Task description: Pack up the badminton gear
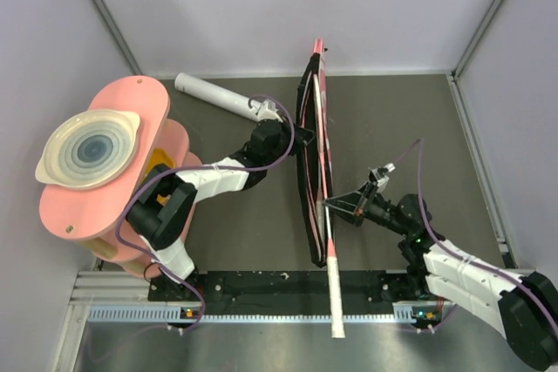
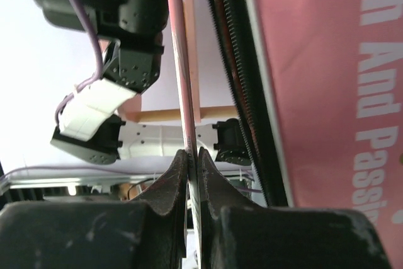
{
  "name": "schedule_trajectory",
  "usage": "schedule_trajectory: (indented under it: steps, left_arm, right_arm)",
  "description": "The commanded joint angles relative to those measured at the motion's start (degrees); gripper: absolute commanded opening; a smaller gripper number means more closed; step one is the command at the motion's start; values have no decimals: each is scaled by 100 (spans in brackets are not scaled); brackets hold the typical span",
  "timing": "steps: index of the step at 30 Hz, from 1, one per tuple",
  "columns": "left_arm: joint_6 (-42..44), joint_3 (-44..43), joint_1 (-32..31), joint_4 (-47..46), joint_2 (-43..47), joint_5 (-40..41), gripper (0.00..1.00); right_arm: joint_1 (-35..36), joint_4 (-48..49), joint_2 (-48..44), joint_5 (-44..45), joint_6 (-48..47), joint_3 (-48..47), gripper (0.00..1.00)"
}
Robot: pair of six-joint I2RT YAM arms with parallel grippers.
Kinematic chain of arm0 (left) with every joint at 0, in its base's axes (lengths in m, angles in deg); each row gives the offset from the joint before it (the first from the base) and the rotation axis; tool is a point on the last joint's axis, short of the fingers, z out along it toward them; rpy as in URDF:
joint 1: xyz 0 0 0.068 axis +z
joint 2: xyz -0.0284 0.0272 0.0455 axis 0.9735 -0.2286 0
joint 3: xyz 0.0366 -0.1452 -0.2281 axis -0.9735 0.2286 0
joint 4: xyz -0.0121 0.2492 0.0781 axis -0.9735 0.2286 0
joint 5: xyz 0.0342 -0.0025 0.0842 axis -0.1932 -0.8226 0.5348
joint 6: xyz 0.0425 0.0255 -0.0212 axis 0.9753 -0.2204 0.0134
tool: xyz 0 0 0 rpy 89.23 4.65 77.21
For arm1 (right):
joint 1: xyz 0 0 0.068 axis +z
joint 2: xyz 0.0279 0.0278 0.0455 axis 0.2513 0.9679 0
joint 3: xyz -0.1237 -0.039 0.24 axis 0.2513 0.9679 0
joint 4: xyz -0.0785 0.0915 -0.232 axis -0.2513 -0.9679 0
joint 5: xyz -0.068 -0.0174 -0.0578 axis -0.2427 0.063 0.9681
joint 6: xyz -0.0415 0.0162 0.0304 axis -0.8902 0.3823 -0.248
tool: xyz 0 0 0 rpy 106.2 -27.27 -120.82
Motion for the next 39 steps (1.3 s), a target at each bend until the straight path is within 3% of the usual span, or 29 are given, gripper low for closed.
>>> schedule_trajectory:
  steps: [1,11,16,18,25,34,39]
  left_arm:
    - [-38,90,-81,-730,380,-33,0]
    - [67,494,-169,-818,538,-402,0]
    - [339,599,-274,-555,757,-402,0]
    - [383,661,-292,-493,845,-385,0]
    - [638,723,-345,-361,1065,-376,0]
    - [884,573,-362,52,1109,-631,0]
    - [964,529,-371,228,1083,-640,0]
  right_arm:
    - [-39,32,373,500,-42,-368,0]
    - [-539,1138,2234,132,-157,-1123,0]
    - [-627,1105,2879,26,-568,-1677,0]
    - [-680,451,2906,35,-841,-1983,0]
    - [-794,-2584,2904,711,-3545,-3531,0]
    - [-795,-4001,3476,993,-5524,-4691,0]
    - [-786,-4134,3758,896,-5825,-4806,0]
